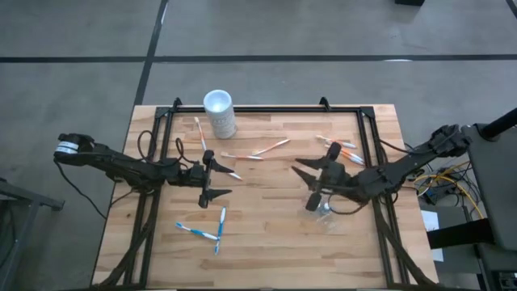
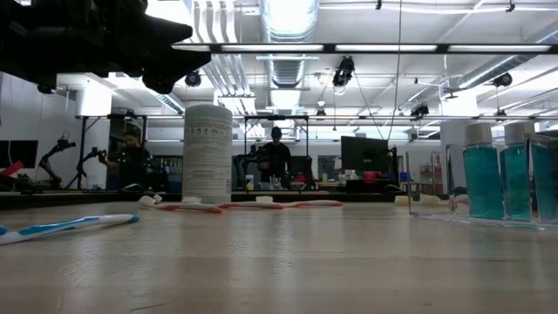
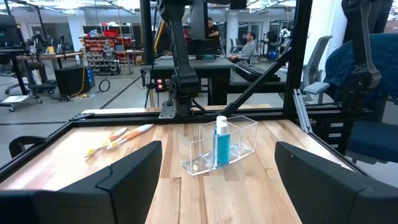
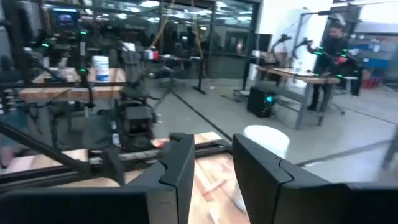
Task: Pick & Place toothbrushing station
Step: Put the orange toothbrush into the top section of the transparent organizer
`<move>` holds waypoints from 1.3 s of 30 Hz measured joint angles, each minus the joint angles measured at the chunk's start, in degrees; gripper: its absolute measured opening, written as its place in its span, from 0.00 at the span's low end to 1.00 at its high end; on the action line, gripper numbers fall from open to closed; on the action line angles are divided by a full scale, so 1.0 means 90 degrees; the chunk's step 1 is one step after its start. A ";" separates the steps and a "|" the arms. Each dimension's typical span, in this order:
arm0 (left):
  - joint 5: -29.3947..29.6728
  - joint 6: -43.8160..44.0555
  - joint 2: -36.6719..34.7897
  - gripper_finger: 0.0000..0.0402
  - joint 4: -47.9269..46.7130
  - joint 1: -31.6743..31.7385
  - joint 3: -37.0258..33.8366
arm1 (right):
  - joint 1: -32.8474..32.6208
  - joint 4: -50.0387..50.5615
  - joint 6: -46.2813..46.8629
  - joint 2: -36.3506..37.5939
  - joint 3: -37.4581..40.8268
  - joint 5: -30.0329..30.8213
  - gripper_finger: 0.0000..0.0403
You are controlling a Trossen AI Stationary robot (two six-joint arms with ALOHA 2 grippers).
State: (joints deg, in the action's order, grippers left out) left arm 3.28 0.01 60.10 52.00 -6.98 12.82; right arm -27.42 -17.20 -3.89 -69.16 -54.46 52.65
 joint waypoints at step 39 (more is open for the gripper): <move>0.0000 -0.0001 0.0000 0.79 -0.0124 0.0000 0.0000 | 0.1267 0.7591 0.4795 0.2176 -0.1275 -0.0293 0.23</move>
State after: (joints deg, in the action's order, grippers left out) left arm 3.28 0.01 60.10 50.89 -6.98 12.82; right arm -16.02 51.13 39.26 -49.57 -65.93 50.01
